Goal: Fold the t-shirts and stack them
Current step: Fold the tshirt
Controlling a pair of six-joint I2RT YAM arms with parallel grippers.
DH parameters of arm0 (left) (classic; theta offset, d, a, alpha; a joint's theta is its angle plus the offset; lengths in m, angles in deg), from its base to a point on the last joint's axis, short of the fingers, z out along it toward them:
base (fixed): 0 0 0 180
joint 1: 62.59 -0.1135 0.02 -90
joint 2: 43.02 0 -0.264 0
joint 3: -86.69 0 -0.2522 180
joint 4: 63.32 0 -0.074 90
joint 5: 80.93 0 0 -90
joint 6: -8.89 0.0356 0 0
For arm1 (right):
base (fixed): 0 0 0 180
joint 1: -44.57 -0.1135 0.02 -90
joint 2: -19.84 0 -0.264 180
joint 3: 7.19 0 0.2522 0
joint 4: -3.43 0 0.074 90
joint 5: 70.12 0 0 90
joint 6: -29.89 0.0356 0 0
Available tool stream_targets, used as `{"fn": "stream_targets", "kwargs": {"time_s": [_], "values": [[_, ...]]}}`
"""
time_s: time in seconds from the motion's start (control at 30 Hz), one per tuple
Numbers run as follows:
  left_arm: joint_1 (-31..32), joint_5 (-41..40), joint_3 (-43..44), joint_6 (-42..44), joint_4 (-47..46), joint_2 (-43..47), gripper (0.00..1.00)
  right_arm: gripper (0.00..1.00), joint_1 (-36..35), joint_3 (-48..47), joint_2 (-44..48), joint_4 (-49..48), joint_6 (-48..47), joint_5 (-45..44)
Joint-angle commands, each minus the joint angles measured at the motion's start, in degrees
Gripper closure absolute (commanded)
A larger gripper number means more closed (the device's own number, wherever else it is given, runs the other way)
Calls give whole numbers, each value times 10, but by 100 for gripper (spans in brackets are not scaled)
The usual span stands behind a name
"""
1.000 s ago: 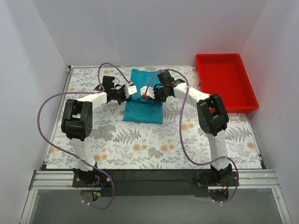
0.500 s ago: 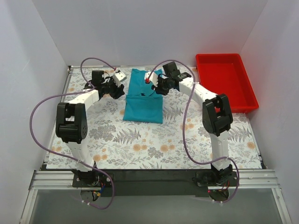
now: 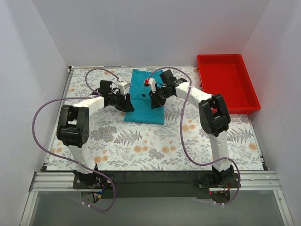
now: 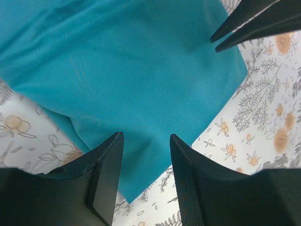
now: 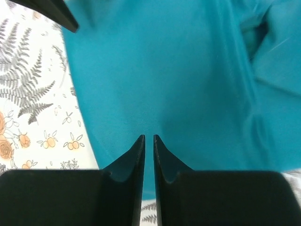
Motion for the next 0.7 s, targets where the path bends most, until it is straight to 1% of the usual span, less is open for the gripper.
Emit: {"fn": "stream_targets", "kwargs": {"time_s": [0.0,0.13,0.23,0.33,0.37,0.43,0.57,0.63,0.67], "values": [[-1,5,-1,-95,20,-28,57,83,2,14,-35,10,50,15],[-5,-44,-20,-131,21,-51,59,83,4,37,-57,10,55,-13],[-4,-44,-49,-134,24,-43,60,84,5,68,-57,10,49,-33],[-3,-25,-80,-150,34,-29,61,83,5,108,-41,10,44,-28],[-2,-1,-88,-157,39,-26,61,83,4,132,-27,8,44,-24],[7,18,-114,-176,46,-13,61,83,3,156,-10,8,50,-12],[16,64,-161,-203,64,25,61,82,0,229,51,8,58,13],[16,74,-165,-190,83,60,61,80,-1,257,97,10,57,34],[16,80,-165,-166,97,76,60,77,-1,262,113,11,54,38]]}}
